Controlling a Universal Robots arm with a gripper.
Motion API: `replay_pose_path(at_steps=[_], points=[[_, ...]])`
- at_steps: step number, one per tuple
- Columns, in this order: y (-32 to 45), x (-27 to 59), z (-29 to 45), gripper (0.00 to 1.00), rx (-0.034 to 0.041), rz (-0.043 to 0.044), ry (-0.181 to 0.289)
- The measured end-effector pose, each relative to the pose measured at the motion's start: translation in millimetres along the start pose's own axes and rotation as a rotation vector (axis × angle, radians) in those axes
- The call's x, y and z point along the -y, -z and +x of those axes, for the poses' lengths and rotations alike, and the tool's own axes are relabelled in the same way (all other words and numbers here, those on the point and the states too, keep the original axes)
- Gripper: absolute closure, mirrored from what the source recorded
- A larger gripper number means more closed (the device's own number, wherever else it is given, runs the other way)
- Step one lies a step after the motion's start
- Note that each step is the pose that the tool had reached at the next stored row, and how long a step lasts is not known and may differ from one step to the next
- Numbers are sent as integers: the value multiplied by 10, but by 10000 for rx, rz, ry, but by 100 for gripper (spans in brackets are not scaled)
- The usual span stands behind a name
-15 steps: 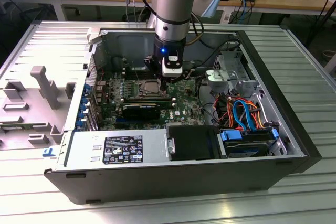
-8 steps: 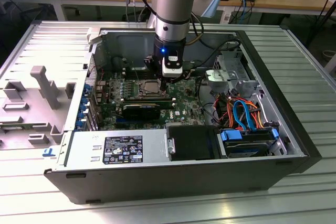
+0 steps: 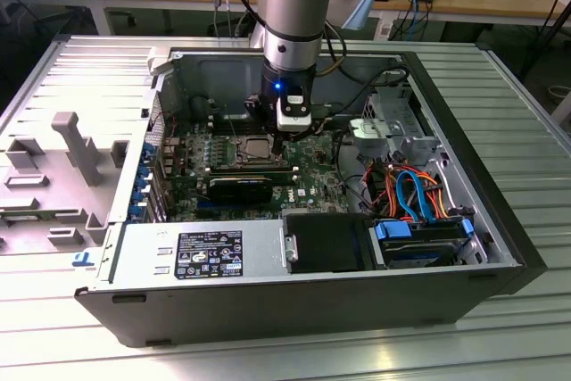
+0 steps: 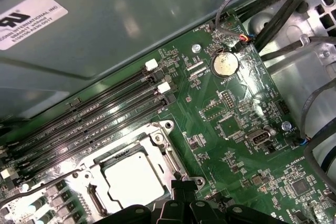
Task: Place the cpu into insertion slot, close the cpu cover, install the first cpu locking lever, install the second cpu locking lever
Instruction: 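Install the first cpu locking lever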
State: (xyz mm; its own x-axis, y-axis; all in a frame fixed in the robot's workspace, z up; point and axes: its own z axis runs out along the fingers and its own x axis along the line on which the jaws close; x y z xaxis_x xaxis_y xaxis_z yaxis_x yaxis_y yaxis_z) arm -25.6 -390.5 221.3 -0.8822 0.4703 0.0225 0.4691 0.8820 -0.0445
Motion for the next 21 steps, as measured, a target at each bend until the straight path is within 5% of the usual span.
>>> replay_pose_path(at_steps=[21], points=[[-1,0,0,89,16,8,359]])
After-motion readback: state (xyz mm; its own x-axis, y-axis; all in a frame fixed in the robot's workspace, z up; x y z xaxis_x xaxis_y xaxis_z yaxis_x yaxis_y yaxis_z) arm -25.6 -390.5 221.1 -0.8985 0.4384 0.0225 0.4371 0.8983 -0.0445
